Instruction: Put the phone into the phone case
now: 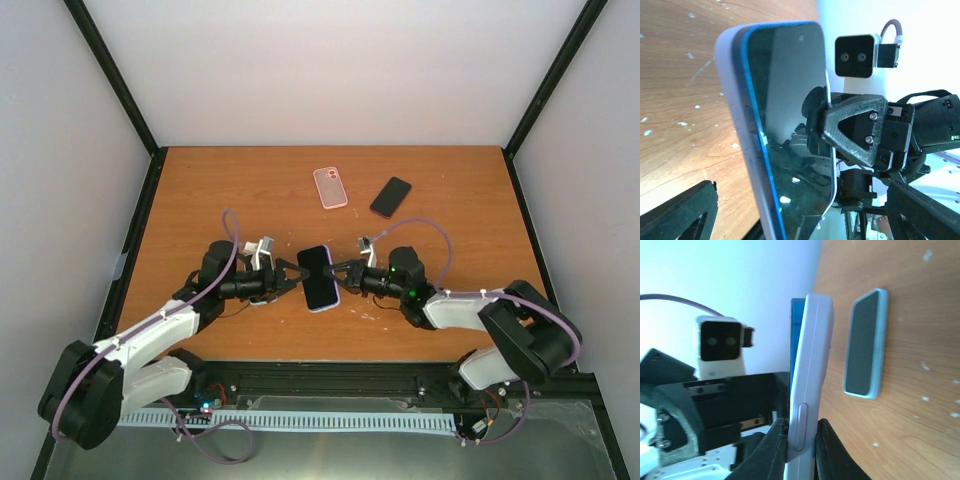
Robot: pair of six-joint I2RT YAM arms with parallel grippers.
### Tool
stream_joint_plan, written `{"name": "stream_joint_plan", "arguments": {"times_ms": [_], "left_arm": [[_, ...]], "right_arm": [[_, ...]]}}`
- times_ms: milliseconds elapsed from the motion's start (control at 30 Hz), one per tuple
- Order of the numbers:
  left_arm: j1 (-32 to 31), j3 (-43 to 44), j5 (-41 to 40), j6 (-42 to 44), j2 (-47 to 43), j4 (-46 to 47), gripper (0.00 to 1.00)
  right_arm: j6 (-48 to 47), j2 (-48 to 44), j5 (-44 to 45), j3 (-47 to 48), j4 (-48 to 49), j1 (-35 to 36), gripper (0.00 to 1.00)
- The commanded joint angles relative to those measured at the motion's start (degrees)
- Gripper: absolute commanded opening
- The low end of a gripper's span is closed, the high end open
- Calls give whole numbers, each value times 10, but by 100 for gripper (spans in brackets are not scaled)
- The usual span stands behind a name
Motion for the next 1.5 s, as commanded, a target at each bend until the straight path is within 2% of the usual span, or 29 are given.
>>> {"name": "stream_joint_plan", "arguments": {"times_ms": [0, 200, 333, 467, 667, 833, 1067, 1200, 1300, 1467], "left_arm": [[3, 26, 26, 3, -37, 3, 92], [3, -4, 77, -44, -44, 122, 92], [2, -33, 103, -96, -41, 236, 83], [-3, -39, 109, -116, -43, 295, 70], [-13, -34, 105, -111, -25, 305, 54], [-16, -36, 99, -112, -15, 316, 30], [-17, -14, 94, -65, -10, 248, 9], [-17, 16, 85, -17, -22, 176, 5], [-17, 31, 81, -1, -31, 147, 4], [-17, 26, 88, -16, -53, 163, 31]], "right_arm": [[44, -60, -4, -4, 90, -2, 6], [62, -106, 3, 2, 102, -1, 7], [83, -114, 1, 2, 130, -1, 7], [101, -115, 7, -4, 153, 0, 7], [112, -113, 14, -8, 169, 2, 7], [112, -110, 13, -11, 169, 3, 8], [107, -112, 16, -15, 149, 4, 14], [103, -116, 13, -11, 134, 5, 21], [101, -116, 12, -8, 127, 7, 18], [122, -119, 9, -5, 161, 9, 12]]}}
